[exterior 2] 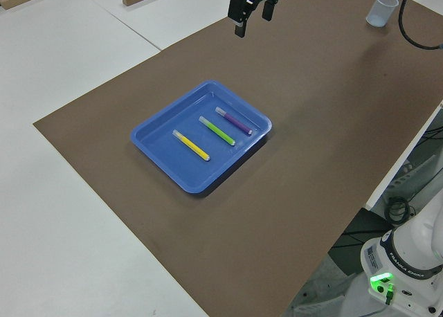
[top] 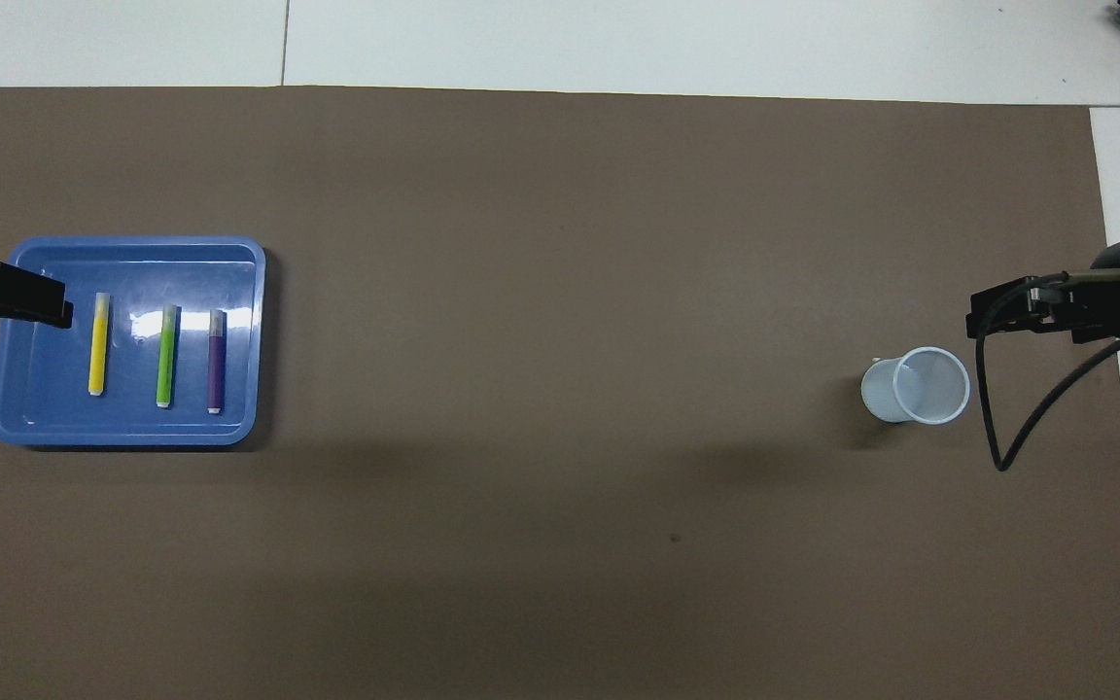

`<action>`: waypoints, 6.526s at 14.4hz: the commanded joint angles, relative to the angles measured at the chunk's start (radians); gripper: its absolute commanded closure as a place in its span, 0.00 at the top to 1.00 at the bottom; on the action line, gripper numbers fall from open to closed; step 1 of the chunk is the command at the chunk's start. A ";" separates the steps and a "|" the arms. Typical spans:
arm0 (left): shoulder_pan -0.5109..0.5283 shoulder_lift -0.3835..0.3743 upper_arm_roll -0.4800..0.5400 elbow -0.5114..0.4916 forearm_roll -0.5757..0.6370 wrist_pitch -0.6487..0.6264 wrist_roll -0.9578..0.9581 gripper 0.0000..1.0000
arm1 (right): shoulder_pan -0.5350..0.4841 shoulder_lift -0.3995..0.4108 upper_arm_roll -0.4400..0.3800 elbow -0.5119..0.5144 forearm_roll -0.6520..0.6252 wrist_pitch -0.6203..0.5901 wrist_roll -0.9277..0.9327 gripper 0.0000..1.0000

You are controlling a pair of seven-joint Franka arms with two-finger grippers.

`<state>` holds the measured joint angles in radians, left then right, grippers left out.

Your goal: Transfer and insert pens with both arms

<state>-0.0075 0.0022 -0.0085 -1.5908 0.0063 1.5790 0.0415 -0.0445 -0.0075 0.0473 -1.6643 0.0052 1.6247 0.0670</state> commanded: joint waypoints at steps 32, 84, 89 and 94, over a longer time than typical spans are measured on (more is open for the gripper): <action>0.012 -0.136 0.001 -0.406 -0.014 0.331 0.000 1.00 | -0.005 -0.002 0.006 -0.003 -0.014 0.006 0.008 1.00; 0.008 0.228 -0.002 -0.551 -0.092 0.849 0.057 1.00 | 0.236 -0.180 0.043 -0.382 0.329 0.286 0.121 1.00; 0.006 0.229 -0.002 -0.552 -0.092 0.852 0.057 0.72 | 0.282 -0.118 0.043 -0.391 0.407 0.382 0.234 1.00; 0.006 0.231 -0.002 -0.554 -0.092 0.865 0.054 0.28 | 0.328 -0.077 0.043 -0.390 0.507 0.533 0.462 1.00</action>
<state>0.0081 0.2336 -0.0194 -2.1344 -0.0707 2.4186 0.0831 0.2488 -0.0859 0.0904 -2.0494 0.4817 2.1083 0.4331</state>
